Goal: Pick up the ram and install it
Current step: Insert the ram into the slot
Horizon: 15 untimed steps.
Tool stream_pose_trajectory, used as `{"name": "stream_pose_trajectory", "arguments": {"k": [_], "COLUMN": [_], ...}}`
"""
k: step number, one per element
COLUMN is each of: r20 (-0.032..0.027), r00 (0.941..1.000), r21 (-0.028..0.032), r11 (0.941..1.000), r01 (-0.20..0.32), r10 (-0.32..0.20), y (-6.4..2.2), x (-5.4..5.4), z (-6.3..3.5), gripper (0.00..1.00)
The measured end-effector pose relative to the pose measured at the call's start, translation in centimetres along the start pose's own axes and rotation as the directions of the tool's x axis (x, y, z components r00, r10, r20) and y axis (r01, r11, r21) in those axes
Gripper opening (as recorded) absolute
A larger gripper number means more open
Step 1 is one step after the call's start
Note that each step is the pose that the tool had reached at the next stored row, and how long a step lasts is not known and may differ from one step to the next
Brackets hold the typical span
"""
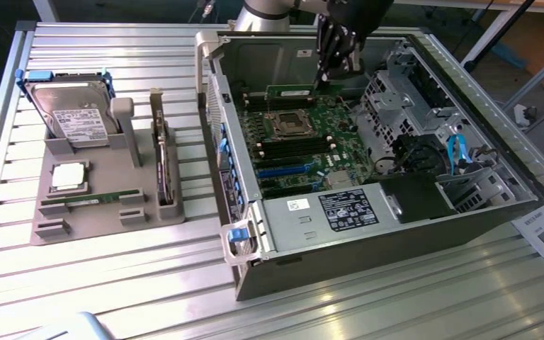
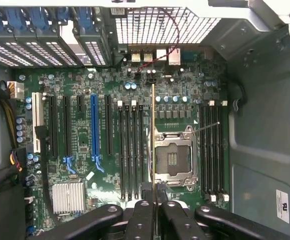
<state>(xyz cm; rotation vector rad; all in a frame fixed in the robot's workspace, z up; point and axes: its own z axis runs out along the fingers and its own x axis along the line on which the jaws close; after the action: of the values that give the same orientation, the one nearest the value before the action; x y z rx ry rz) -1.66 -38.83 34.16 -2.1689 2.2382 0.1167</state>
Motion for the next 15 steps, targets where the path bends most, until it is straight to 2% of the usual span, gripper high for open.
{"name": "stream_pose_trajectory", "arguments": {"k": [5,11,15], "r20": [-0.0021,-0.0025,-0.006], "r00": [1.0,1.0,1.0], "r21": [0.0,0.0001,0.0003], "r11": [1.0,1.0,1.0], "r01": [0.0,0.0,0.0], "r10": [0.0,0.0,0.0], "y": [-0.69,-0.75,-0.86], "x": [-0.01,0.0,0.02], "z": [0.13,0.15,0.15], "gripper": [0.12,0.12,0.12]}}
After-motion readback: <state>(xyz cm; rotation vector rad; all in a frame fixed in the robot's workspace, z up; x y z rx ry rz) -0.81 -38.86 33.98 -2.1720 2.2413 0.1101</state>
